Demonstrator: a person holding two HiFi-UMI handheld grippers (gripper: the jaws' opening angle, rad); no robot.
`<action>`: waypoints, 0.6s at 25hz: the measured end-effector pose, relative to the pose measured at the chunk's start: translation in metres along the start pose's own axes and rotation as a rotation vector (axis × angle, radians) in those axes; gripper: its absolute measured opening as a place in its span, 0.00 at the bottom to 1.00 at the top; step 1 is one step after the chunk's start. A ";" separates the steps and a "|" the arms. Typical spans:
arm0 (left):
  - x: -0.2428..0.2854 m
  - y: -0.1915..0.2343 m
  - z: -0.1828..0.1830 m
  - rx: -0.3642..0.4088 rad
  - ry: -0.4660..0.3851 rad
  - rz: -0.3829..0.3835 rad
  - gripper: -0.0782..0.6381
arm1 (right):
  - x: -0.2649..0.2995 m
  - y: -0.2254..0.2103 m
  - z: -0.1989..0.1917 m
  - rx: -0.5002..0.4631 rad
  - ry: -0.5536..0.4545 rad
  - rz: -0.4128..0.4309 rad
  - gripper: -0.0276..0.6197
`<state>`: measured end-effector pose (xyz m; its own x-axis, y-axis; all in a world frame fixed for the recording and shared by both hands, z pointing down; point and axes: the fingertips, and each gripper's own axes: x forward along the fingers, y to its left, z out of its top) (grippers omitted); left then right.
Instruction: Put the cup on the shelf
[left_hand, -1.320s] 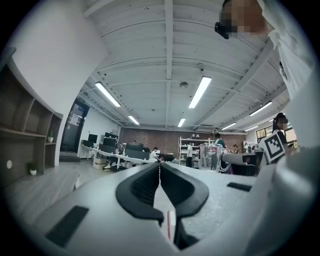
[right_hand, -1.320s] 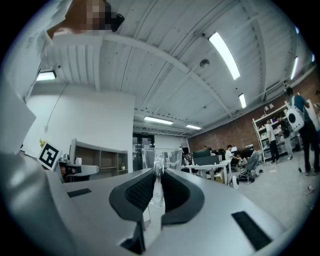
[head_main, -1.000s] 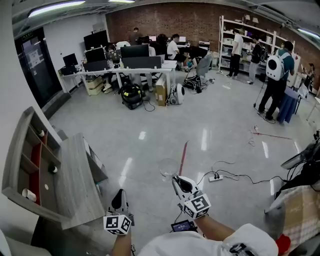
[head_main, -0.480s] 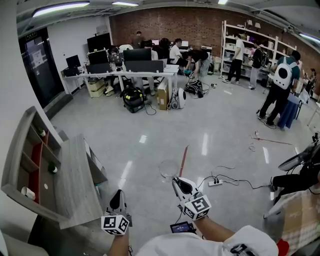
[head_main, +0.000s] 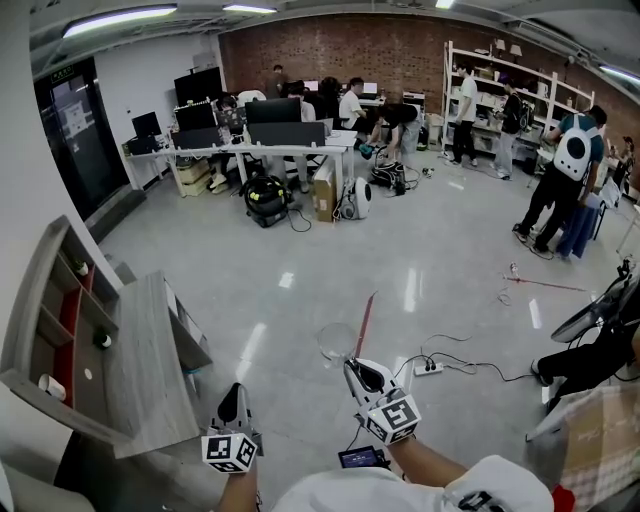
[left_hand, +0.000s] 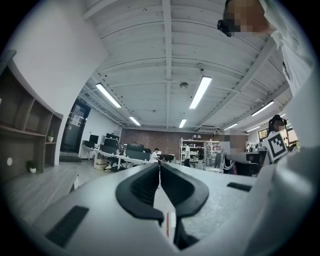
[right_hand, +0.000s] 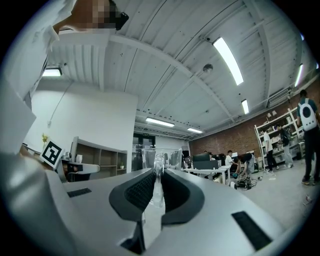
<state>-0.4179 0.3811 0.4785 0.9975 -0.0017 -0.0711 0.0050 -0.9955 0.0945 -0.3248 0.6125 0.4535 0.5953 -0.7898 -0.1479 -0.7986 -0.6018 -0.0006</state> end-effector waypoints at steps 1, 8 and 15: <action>0.001 -0.002 -0.002 0.001 -0.002 0.003 0.13 | -0.001 -0.002 -0.001 -0.004 -0.001 0.002 0.11; 0.005 -0.024 -0.009 0.014 -0.012 0.021 0.13 | -0.017 -0.024 -0.003 -0.003 -0.013 -0.005 0.11; 0.007 -0.028 -0.015 0.011 -0.005 0.029 0.13 | -0.022 -0.035 -0.004 0.012 -0.022 -0.019 0.11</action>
<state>-0.4100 0.4101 0.4899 0.9968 -0.0311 -0.0735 -0.0248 -0.9960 0.0856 -0.3096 0.6510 0.4609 0.6085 -0.7753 -0.1690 -0.7882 -0.6152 -0.0156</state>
